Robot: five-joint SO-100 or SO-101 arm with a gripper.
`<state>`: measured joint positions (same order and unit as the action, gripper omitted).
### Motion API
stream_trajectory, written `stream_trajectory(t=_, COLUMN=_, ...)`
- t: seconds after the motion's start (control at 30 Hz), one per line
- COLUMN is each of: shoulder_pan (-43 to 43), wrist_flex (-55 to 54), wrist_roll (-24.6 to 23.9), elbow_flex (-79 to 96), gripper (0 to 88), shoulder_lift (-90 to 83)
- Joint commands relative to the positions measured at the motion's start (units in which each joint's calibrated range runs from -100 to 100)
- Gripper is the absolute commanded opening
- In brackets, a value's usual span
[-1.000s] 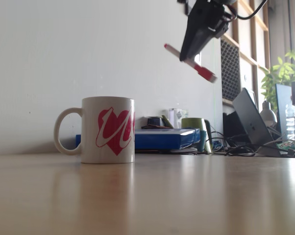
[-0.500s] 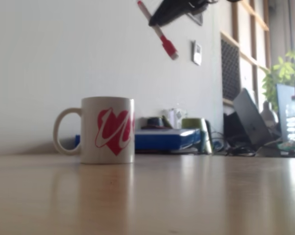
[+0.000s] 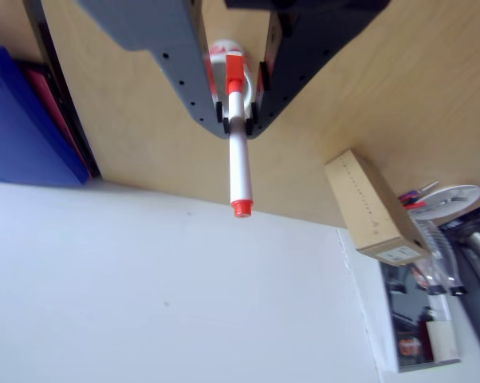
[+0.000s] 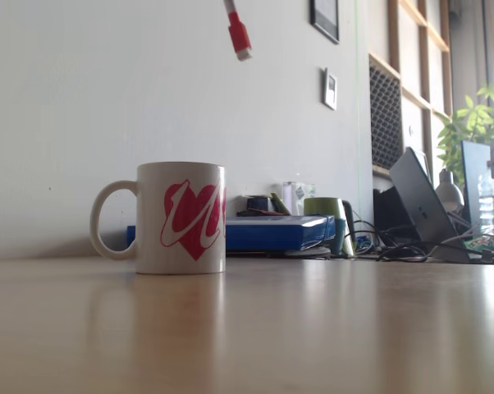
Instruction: Grab the pen and place it in the cup.
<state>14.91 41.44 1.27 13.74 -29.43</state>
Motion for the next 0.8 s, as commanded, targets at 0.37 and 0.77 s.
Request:
stream_trajectory(t=0.37, shoulder_pan=-0.77, wrist_flex=-23.59, wrist_roll=-4.63, elbow_flex=9.39, gripper=1.0, shoulder_lift=7.44)
stream_trajectory(t=0.77, shoulder_pan=-2.43, wrist_flex=-34.43, wrist_roll=-5.21, elbow_flex=13.56, gripper=1.0, shoulder_lift=14.0)
